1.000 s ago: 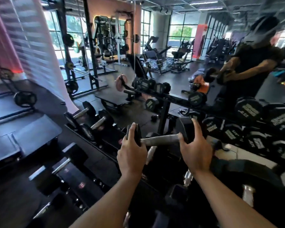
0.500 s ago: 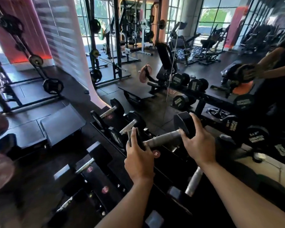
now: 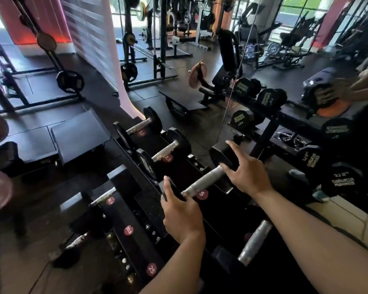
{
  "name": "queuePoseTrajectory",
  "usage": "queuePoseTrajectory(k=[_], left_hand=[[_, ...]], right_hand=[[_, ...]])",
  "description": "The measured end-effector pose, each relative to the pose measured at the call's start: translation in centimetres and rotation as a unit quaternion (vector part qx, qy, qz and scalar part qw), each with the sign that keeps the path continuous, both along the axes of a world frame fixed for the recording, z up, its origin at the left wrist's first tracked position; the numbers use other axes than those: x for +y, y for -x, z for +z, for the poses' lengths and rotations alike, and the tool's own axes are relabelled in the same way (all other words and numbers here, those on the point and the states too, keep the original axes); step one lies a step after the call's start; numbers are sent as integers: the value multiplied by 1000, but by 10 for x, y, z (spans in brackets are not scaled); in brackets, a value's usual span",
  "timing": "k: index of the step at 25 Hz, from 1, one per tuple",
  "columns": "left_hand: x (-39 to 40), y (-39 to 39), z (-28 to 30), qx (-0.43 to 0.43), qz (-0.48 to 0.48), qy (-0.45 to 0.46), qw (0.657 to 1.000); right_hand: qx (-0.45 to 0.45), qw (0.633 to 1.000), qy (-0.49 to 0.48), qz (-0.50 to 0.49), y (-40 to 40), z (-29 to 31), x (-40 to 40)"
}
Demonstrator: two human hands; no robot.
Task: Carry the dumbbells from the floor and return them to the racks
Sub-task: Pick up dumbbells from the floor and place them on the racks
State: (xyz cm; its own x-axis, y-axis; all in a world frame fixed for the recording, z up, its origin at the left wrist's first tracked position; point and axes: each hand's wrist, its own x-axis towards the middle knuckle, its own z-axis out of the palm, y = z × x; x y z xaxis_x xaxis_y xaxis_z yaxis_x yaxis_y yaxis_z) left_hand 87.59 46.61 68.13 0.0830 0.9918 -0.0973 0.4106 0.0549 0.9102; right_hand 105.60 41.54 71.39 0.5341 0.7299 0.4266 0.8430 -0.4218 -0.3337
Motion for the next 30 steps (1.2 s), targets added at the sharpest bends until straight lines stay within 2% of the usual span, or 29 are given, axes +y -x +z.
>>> queuePoseTrajectory(k=[5,12,16,24,27,30], left_hand=[[3,-21,-19,20,28,65,997],[12,-53,-55,53,34,96,993],[14,-67,-75,81,45,70,993],[12,-72,-77,87,73,62,992],[11,-65,-72,93,43,71,992],[15,-52,-66,94,-41,76,992]], right_hand=[[29,998,54,27,-29,-30,19],[69,994,83,13,-60,-76,35],[93,994,60,16,-66,-105,39],[103,994,47,5,-66,-109,44],[106,991,86,-11,-63,-104,44],[75,979,184,-37,-59,-91,40]])
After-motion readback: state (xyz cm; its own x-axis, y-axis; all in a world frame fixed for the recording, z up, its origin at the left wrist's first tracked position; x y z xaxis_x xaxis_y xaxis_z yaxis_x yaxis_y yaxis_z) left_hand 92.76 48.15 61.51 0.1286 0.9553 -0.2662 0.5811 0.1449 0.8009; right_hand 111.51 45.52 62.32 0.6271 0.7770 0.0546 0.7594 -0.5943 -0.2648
